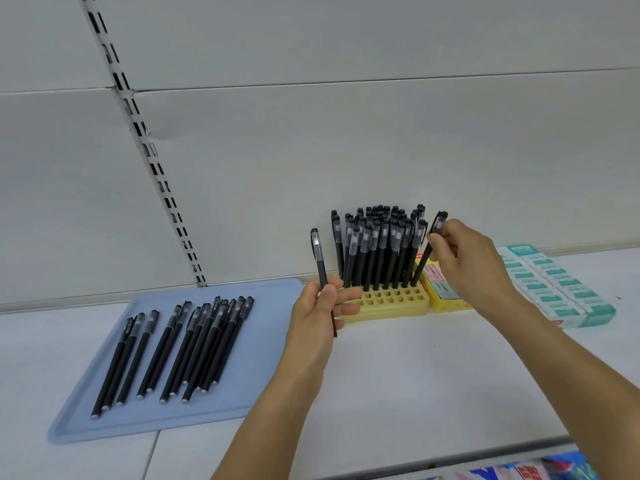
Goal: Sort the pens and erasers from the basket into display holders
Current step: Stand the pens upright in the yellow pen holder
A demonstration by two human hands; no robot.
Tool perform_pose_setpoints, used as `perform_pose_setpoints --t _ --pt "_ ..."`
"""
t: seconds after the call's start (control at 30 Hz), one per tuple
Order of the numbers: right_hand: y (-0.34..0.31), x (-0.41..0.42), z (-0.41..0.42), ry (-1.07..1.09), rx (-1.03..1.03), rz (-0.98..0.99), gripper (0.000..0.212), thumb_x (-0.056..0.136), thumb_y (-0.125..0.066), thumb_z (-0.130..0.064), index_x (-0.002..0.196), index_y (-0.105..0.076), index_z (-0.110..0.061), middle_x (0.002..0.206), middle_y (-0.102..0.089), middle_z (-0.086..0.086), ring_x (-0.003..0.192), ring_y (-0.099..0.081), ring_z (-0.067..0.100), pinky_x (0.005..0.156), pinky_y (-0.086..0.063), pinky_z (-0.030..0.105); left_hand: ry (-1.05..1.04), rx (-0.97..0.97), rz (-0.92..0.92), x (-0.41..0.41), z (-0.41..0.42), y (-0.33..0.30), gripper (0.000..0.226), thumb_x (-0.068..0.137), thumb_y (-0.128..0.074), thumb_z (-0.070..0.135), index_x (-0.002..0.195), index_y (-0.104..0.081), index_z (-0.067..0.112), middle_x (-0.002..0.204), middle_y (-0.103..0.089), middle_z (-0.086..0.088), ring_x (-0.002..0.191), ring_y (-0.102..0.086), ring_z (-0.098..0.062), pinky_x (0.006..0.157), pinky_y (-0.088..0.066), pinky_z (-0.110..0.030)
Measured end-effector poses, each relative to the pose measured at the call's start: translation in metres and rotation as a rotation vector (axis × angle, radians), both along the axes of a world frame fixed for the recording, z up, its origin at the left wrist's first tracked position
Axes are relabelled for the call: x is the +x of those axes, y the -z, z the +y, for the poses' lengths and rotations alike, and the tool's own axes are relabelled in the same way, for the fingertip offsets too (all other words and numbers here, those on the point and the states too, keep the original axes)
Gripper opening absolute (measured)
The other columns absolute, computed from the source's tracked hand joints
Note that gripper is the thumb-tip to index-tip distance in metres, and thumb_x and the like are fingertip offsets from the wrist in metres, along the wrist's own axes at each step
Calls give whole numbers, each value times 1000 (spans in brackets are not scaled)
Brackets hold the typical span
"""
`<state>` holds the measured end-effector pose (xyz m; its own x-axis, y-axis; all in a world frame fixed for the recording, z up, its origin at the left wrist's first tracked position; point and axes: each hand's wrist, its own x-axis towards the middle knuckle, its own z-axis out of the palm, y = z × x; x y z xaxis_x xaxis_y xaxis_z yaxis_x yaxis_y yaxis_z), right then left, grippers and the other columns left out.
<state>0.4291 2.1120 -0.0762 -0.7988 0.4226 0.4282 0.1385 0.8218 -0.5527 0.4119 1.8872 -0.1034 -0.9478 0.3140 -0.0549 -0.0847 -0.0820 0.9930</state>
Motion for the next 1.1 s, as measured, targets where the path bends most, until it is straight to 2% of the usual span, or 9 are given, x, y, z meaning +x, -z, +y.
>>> perform_pose_setpoints --t 0.13,0.2,0.33,0.47,0.6,0.73,0.87,0.97,1.1 --pt "-4 -5 0 5 25 -32 17 100 -46 -31 95 -57 -18 79 -68 1 77 -60 24 70 -51 39 -51 -53 16 -1 -2 1 25 102 -44 30 105 -69 27 106 -69 14 100 -61 -3 82 -45 -22" --pt "-7 -7 0 14 34 -54 18 99 -47 -33 96 -59 -19 81 -69 0 81 -62 24 73 -53 40 -78 -68 54 -4 -5 2 22 99 -51 35 103 -72 32 104 -66 16 88 -57 7 77 -43 -16" --pt "-9 -6 0 25 90 -156 19 97 -51 -35 91 -62 -21 84 -70 -2 83 -62 24 73 -52 38 -118 -8 100 -16 -9 -2 15 94 -61 24 104 -73 26 87 -71 19 66 -57 6 63 -45 -5" --pt "-5 -5 -2 51 51 -217 18 97 -51 -38 88 -58 -25 90 -71 1 85 -60 25 67 -46 34 -151 -81 215 -32 -5 -4 12 92 -64 18 99 -73 23 81 -72 9 75 -64 -9 76 -56 -20" --pt "2 8 -12 87 -3 -148 37 95 -51 -48 120 -45 -21 90 -63 -9 86 -57 19 69 -40 34 -156 -250 379 -43 2 -5 21 93 -62 15 92 -65 35 79 -69 7 78 -67 -12 82 -57 -36" --pt "26 23 -26 28 60 -40 5 95 -54 -32 96 -56 -27 85 -59 -12 77 -52 10 61 -38 30 -117 -414 470 -51 9 -1 7 93 -63 18 94 -68 22 81 -70 7 79 -67 -12 81 -56 -39" --pt "45 27 -30 -115 186 -80 15 93 -59 -19 81 -68 -22 84 -63 -7 86 -52 17 65 -48 36 -111 -503 529 -54 12 4 6 91 -63 18 92 -69 16 79 -70 6 77 -66 -11 78 -55 -37" --pt "53 24 -32 -174 246 -124 15 92 -60 -17 80 -69 -20 85 -67 -5 85 -54 21 68 -48 38 -118 -553 594 -54 15 2 6 91 -64 17 87 -68 15 74 -67 8 72 -63 -9 72 -53 -29" --pt "55 25 -37 -205 275 -114 15 91 -62 -16 80 -72 -19 88 -69 -6 85 -58 21 68 -48 35 -93 -687 632 -54 17 5 7 92 -63 19 90 -67 13 76 -68 5 72 -63 -14 70 -53 -32"
